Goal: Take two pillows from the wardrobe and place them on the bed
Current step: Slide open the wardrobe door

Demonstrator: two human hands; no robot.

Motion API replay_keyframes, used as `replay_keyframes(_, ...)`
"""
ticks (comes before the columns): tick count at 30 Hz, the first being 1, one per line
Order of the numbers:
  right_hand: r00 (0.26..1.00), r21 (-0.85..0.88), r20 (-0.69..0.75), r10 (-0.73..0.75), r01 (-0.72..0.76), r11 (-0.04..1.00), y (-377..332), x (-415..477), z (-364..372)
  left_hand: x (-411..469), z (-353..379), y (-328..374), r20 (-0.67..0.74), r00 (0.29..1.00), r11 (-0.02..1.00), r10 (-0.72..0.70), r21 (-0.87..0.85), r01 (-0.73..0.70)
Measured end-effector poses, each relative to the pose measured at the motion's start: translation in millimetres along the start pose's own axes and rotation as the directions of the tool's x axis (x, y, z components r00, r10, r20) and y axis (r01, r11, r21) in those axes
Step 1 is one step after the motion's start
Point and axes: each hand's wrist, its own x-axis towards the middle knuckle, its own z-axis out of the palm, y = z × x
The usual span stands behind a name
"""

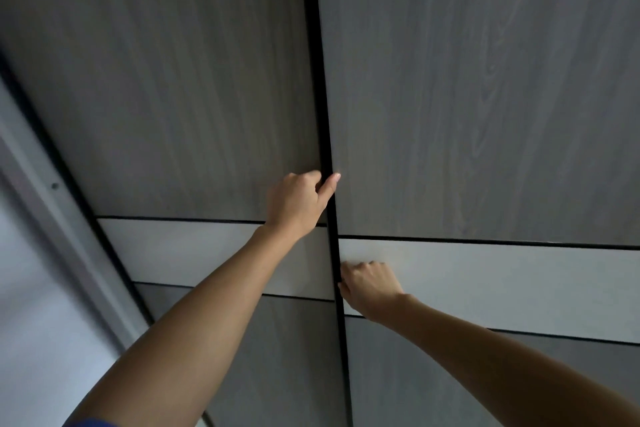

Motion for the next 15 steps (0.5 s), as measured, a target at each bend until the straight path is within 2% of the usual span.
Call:
replay_keyframes(5,0.996,-0.006,-0.007,-0.086,0.086,0.996,-43,23,-2,-5,-30,-58,-0.005,0.999,0.997,-0.051,0.06,0.052)
replay_keyframes(10,0.957,-0.087,-0.213,-0.195,0.18,0.98,-70,39,-13,-12,-53,-117,-0.129,0.991,0.988,-0.031,0.144,0.05)
replay_keyframes(15,0.867,-0.196,-0.385,-0.316,0.258,0.946,-83,53,-15,-20,-68,-178,-0.252,0.967,0.954,0.022,0.295,0.055)
